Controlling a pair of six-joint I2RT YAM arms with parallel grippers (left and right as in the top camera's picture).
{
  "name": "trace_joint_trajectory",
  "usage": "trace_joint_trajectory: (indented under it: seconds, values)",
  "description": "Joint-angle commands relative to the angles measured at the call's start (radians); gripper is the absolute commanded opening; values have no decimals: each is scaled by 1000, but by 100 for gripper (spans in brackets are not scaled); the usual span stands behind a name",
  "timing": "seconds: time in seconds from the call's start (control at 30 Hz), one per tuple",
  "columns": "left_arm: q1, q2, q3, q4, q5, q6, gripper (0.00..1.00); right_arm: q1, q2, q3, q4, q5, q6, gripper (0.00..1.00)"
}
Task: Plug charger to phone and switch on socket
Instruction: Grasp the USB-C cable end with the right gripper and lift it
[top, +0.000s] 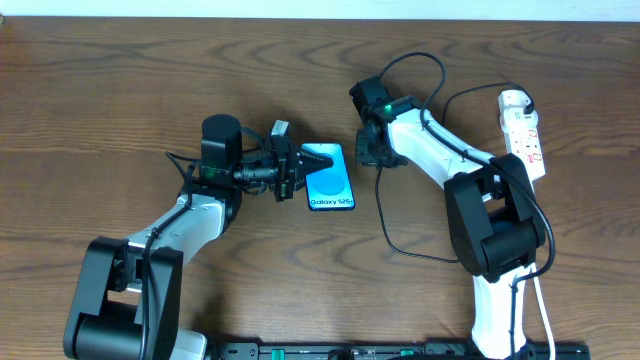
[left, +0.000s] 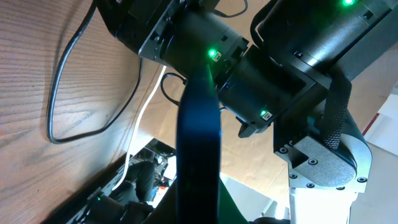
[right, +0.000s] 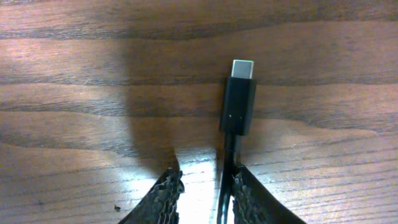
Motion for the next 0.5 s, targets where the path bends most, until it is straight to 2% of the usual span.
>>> trace_joint_trajectory:
  seconds: [0.0, 0.13, 0.23, 0.47]
  values:
    - [2, -5, 28, 8, 24, 17, 7, 3, 97, -54, -13, 53, 11, 24]
    - [2, -5, 28, 8, 25, 17, 7, 3, 97, -54, -14, 69, 10, 14]
    - [2, -5, 28, 8, 24, 17, 7, 3, 97, -54, -14, 68, 10, 1]
    - [2, -5, 28, 8, 24, 16, 8, -3, 80, -41, -47, 37, 9, 1]
